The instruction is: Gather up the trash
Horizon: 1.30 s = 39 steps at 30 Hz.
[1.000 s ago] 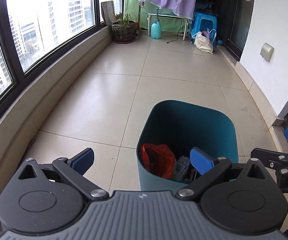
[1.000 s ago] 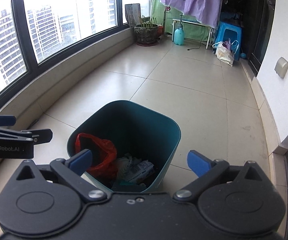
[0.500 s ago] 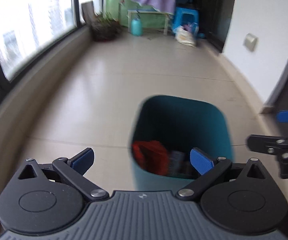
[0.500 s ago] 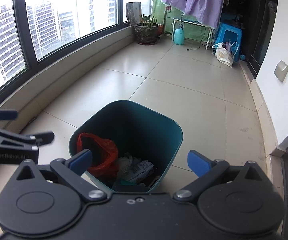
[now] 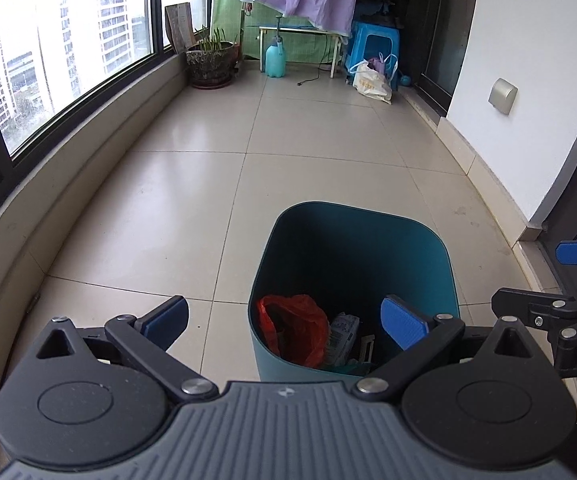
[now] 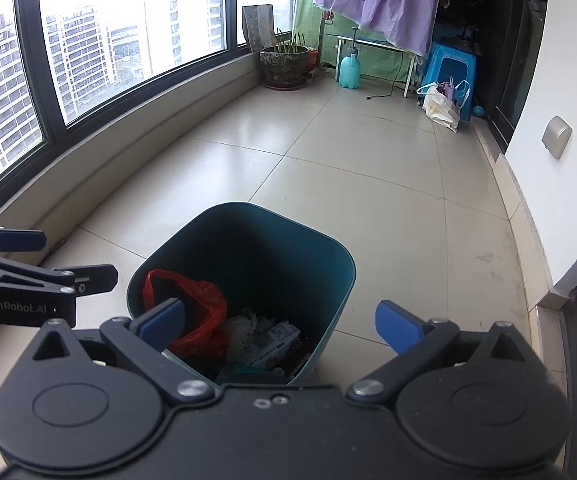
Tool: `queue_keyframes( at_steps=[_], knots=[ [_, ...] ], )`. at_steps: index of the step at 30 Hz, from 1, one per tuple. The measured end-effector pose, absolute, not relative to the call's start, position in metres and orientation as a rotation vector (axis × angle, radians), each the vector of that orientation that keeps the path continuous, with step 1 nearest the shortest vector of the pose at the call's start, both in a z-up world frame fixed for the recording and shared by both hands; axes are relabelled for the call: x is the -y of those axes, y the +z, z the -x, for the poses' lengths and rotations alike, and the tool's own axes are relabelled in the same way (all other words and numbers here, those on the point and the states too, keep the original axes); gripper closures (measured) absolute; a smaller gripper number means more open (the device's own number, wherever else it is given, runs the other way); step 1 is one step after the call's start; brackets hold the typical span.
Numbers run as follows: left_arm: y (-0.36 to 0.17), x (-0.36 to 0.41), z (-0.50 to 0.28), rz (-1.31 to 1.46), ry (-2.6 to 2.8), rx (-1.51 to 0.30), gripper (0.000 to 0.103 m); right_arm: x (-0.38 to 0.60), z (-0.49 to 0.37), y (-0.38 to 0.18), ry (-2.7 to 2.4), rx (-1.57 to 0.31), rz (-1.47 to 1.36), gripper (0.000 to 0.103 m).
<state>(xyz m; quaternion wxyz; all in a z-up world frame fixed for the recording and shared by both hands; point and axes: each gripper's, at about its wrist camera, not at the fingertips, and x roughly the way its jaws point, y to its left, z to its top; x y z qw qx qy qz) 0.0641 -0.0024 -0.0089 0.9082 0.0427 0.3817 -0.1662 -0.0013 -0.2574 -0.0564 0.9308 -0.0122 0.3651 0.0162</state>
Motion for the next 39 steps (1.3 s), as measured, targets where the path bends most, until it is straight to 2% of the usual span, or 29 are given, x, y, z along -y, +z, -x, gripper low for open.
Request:
queue_keyframes(
  at_steps=[12,21,33,39],
  knots=[
    [-0.003,0.005,-0.061,-0.078,-0.337,-0.772,0.000,0.255,0.003,-0.051,0.029,-0.743,0.026,0.001],
    [-0.005,-0.003,-0.071,0.101,-0.459,-0.828,0.000,0.262,0.004,-0.047,0.047,-0.733,0.002,0.000],
    [0.010,0.013,-0.053,-0.173,-0.086,-0.637,0.000,0.255,0.003,-0.054,0.064,-0.731,0.000,0.000],
    [0.011,0.014,-0.046,-0.172,-0.111,-0.638,0.000,0.248,0.006,-0.051,0.040,-0.699,0.015,0.000]
  ],
)
